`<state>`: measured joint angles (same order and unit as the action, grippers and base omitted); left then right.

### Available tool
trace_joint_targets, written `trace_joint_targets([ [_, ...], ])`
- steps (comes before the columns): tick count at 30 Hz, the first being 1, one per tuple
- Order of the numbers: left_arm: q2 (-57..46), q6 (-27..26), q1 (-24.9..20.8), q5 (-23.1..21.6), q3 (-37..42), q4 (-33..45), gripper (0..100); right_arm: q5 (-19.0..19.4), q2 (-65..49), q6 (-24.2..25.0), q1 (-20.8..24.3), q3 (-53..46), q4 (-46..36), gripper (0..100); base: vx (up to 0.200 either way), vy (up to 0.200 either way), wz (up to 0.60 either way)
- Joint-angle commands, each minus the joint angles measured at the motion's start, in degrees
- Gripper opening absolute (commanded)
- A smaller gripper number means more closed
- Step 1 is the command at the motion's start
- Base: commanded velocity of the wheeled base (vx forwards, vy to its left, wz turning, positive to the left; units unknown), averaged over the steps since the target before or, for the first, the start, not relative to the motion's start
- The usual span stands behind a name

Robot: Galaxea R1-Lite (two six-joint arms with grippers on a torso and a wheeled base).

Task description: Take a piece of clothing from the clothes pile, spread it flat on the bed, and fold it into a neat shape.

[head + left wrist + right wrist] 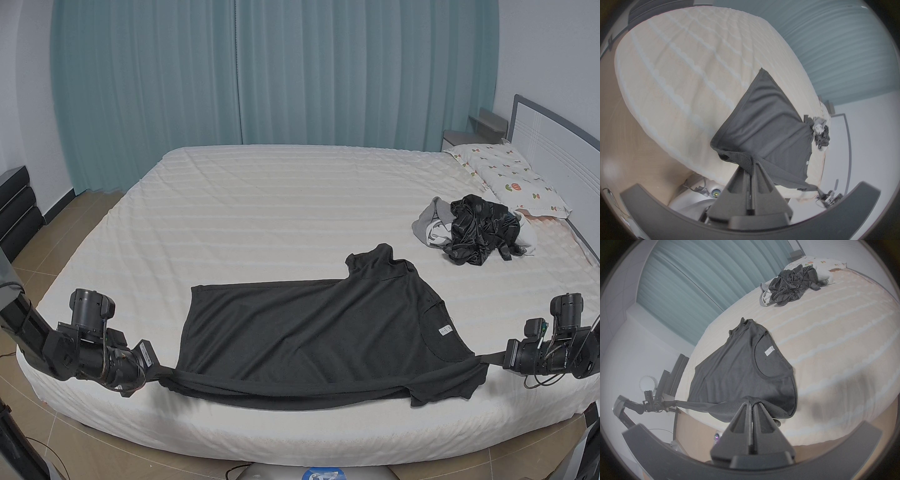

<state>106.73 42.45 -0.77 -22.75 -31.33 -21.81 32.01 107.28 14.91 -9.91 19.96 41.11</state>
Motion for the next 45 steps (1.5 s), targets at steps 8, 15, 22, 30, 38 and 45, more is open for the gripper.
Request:
trace_joint_targets([
  [8,-0.38,6.86,0.42,-0.28,-8.13,6.87,0,1.03,2.67,1.00,-0.11,4.65,-1.12,0,0.000,0.000,0.00],
  [15,-4.86,7.39,2.61,-5.20,-7.08,8.36,0,1.12,-0.14,0.74,-0.37,2.19,-0.94,0,0.000,0.000,0.00],
  [22,-6.27,6.86,2.61,-6.43,-7.34,13.72,0,1.21,-3.48,0.21,-0.20,-1.50,-0.85,0,0.000,0.000,0.00],
  [30,-5.74,7.21,4.99,-6.61,-7.96,13.55,0,1.47,-5.68,0.30,-0.20,-2.29,-0.85,0,0.000,0.000,0.00],
  [38,-0.56,7.39,5.51,-6.34,-9.36,13.11,0,1.56,-3.83,0.74,0.07,-0.09,-0.85,0,0.000,0.000,0.00],
  [45,2.70,7.30,5.51,-6.08,-11.65,12.84,0,0.95,1.18,1.00,0.07,5.00,-1.12,0,0.000,0.000,0.00],
])
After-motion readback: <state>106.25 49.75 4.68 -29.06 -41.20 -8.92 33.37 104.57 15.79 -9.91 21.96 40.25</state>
